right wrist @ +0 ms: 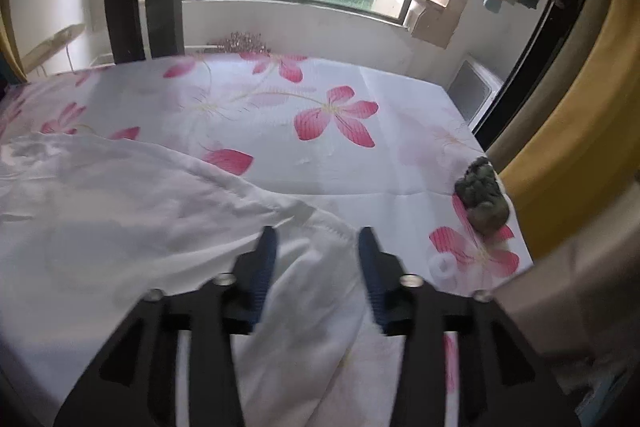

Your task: Fold large clothes

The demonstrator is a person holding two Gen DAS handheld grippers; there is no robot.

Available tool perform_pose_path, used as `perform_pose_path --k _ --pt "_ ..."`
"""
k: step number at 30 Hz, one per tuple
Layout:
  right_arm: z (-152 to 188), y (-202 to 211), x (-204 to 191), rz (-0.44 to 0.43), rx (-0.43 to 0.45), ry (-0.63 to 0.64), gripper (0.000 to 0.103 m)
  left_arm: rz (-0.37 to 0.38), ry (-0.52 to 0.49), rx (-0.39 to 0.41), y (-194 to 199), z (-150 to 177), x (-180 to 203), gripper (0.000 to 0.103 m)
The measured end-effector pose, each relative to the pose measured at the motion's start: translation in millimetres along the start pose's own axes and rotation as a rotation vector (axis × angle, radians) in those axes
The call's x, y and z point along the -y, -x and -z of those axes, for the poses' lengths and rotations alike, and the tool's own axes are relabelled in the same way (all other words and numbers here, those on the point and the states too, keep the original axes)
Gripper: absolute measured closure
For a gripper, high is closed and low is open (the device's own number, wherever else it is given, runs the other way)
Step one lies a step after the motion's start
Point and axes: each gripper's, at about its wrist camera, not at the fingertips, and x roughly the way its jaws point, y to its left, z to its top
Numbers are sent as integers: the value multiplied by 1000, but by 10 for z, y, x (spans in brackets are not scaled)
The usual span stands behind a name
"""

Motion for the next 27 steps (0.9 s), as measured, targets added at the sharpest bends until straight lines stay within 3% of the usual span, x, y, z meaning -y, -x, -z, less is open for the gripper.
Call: perform_pose_path --k 10,16,27 --pt "226 453 -537 -139 44 -8 53 160 -27 -15 199 336 610 71" --pt "371 581 -944 -248 53 -4 52 212 -33 -24 295 510 857 71" --pt "700 681 -1287 -269 37 48 42 265 -53 -71 464 882 1126 71"
